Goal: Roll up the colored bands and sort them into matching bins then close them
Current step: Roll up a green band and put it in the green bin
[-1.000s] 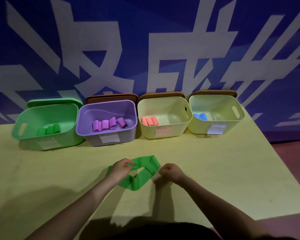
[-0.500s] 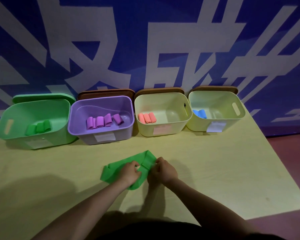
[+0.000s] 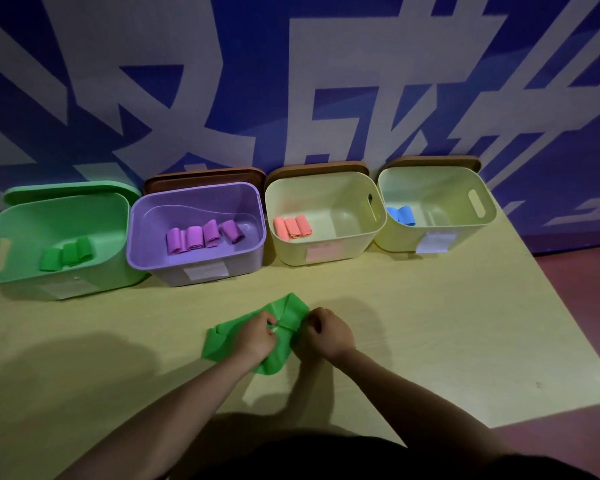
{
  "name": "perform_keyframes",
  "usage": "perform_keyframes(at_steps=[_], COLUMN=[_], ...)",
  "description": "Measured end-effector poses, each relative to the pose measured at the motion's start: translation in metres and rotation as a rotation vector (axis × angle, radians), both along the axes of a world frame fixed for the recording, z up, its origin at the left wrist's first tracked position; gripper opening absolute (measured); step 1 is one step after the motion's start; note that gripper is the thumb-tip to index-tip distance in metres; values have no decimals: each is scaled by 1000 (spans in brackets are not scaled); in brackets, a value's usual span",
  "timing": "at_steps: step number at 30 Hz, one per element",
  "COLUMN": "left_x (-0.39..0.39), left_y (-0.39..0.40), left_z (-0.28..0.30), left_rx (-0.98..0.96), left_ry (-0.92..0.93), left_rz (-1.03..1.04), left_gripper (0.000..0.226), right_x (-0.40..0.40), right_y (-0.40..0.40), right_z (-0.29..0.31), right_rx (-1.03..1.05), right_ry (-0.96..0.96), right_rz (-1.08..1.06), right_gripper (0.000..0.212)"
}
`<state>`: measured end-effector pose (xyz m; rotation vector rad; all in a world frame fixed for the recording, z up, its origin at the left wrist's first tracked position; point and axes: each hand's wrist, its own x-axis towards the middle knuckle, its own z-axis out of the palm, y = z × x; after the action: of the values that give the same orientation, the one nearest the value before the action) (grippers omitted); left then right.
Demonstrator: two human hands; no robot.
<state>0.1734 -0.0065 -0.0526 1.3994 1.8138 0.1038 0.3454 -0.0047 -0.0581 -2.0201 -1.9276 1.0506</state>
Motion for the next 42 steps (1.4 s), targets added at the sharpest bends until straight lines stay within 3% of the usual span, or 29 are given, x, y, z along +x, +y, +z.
perform_keyframes(at_steps=[4,9,15,23,29,32,36,42], left_x=[6,15,12,25,32,34,39,43], left_y=[7,12,9,-3,-15,-20,-24,-28], left_z=[5,34,80,167,213,223,235,244], left_rx=[-100,-239,-96,218,486,626,761,771], left_ry=[-94,-619,-830,-869,-851,-836,-825,-840], left_rz=[89,553,499,306,241,233,282,235], left_gripper=[20,24,31,35,19,6,16,9], right_x=[0,-3,-8,2,6,9,15,19], right_y=[5,6,4,11,6,0,-4,-13], right_z=[6,15,59,133,204,230,247,262], right_rx=[-113,-181,18,372,581,536,506,584], right_ry=[181,466,703,805,768,851,821,813], right_rz=[-101,-177,-227,-177,-31,48,117,67], right_gripper=[27,14,13,12,13,14,19,9])
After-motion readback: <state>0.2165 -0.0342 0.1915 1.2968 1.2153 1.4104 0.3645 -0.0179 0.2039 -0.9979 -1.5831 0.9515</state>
